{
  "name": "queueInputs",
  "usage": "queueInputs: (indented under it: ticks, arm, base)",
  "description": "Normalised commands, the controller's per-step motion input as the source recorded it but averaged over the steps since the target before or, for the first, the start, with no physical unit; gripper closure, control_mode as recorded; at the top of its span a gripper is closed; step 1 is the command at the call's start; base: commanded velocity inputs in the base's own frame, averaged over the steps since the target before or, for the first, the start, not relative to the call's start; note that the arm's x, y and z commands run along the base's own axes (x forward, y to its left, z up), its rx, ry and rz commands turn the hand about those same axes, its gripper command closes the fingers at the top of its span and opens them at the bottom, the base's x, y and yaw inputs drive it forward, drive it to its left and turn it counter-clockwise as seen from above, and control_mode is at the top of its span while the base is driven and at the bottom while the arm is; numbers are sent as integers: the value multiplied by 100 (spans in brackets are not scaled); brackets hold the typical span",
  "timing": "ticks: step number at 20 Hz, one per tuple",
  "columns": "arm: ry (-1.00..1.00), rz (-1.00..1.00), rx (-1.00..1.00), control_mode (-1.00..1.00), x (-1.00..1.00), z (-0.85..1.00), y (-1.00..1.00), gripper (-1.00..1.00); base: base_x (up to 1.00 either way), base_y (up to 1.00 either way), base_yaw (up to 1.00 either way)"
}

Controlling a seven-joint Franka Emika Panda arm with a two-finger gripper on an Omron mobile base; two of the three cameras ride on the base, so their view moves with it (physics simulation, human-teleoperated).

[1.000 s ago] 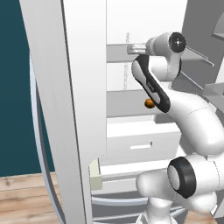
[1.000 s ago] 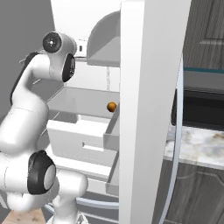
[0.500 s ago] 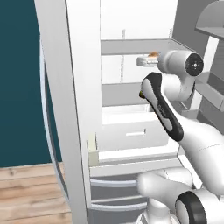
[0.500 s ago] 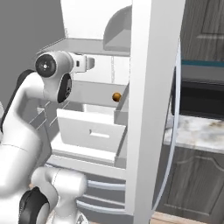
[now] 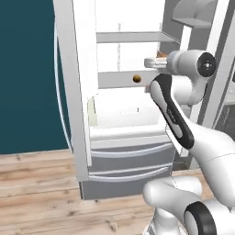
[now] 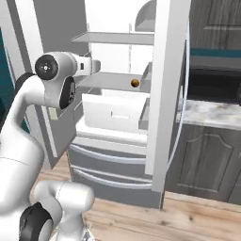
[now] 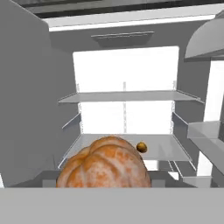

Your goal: Retrieve the tangerine and mango from the fridge and place them into the bowl on the dining table.

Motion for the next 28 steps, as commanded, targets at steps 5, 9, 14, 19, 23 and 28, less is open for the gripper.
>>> queueInputs:
  ticks: [5, 9, 14, 19, 23, 28]
  arm:
    - [0, 0, 0, 100, 0, 0, 0, 100]
    - [0, 0, 0, 100, 0, 0, 0, 100]
    - [0, 0, 0, 100, 0, 0, 0, 100]
    - [0, 0, 0, 100, 0, 0, 0, 100]
    - [0, 0, 0, 100, 0, 0, 0, 100]
    - [0, 0, 0, 100, 0, 0, 0, 100]
  base:
    - [-90, 0, -29]
    - [-98, 0, -47]
    - [-89, 0, -63]
    - [-77, 0, -69]
    - [-75, 5, -72]
    - [-77, 8, -72]
